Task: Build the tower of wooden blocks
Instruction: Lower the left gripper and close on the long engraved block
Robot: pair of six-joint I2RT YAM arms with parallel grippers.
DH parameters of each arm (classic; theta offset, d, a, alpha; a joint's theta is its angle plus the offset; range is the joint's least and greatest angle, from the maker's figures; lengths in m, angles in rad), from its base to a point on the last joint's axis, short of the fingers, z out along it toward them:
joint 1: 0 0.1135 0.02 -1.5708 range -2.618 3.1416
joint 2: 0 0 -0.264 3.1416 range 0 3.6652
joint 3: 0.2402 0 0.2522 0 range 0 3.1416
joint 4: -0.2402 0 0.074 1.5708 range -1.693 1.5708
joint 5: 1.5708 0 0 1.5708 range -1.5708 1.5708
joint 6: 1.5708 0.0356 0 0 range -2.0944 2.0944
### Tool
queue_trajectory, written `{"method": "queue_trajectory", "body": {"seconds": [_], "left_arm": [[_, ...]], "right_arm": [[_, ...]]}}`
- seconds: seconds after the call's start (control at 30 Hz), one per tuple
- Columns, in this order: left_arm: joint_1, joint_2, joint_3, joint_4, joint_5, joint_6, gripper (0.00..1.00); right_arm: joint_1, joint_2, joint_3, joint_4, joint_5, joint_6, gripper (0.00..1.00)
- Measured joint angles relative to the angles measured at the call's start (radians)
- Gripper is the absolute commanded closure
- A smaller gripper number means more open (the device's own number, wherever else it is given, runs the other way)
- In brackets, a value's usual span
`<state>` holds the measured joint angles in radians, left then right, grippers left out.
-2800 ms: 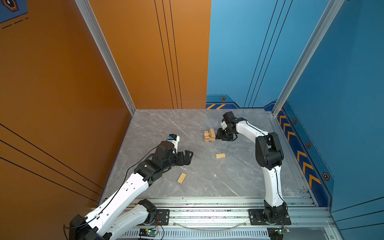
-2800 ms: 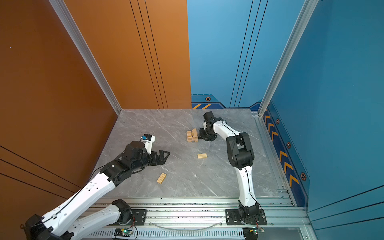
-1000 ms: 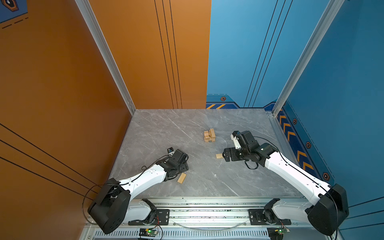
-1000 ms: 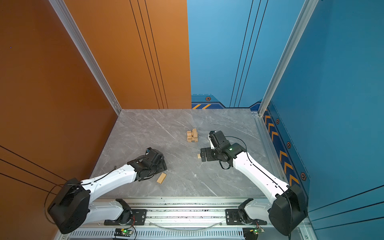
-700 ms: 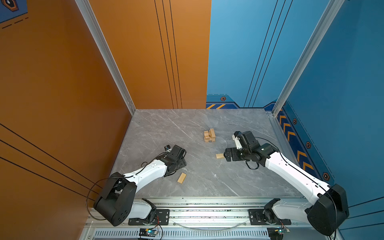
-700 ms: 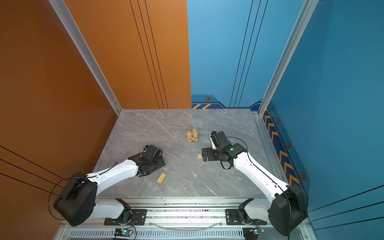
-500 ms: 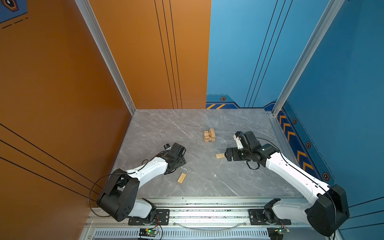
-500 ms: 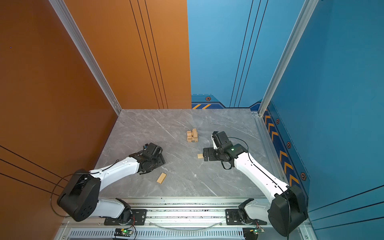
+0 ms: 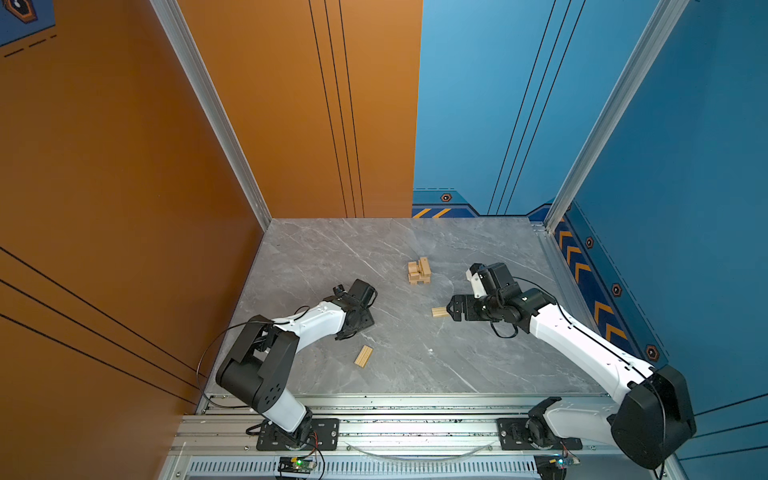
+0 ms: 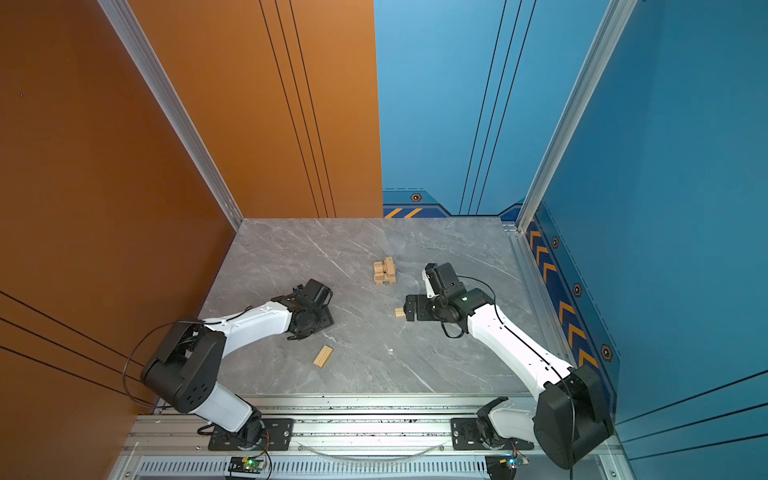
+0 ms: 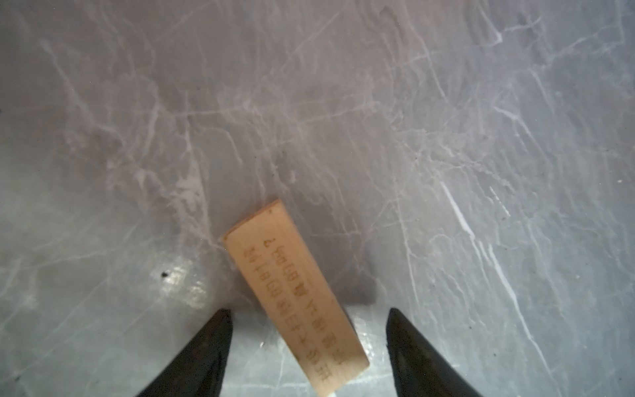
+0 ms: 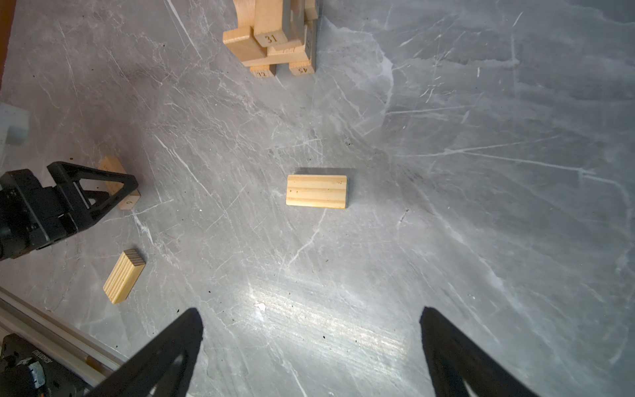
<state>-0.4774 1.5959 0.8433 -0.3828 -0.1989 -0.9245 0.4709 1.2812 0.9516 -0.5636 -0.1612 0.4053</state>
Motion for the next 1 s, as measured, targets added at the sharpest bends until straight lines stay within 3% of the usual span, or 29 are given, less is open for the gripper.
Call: {"method": "queue_trajectory", "body": {"seconds": [0.3,0.7,1.0], "left_arm": [[0.000,0.046,0.045,-0.011,-0.003,0.018,0.53],[-0.002,0.079,0.088,-0.064,-0.008,0.054,0.65],[-0.035,0.115,0.140,-0.115,-0.011,0.098,0.79]], "right_arm": [[-0.023,0.000,-0.008,0.000,-0.005,0.003,0.00],[-0.045,-0.002,-0.030,-0.001,-0.033,0.004,0.00],[-0.045,-0.004,-0.030,-0.001,-0.046,0.005,0.00]]}}
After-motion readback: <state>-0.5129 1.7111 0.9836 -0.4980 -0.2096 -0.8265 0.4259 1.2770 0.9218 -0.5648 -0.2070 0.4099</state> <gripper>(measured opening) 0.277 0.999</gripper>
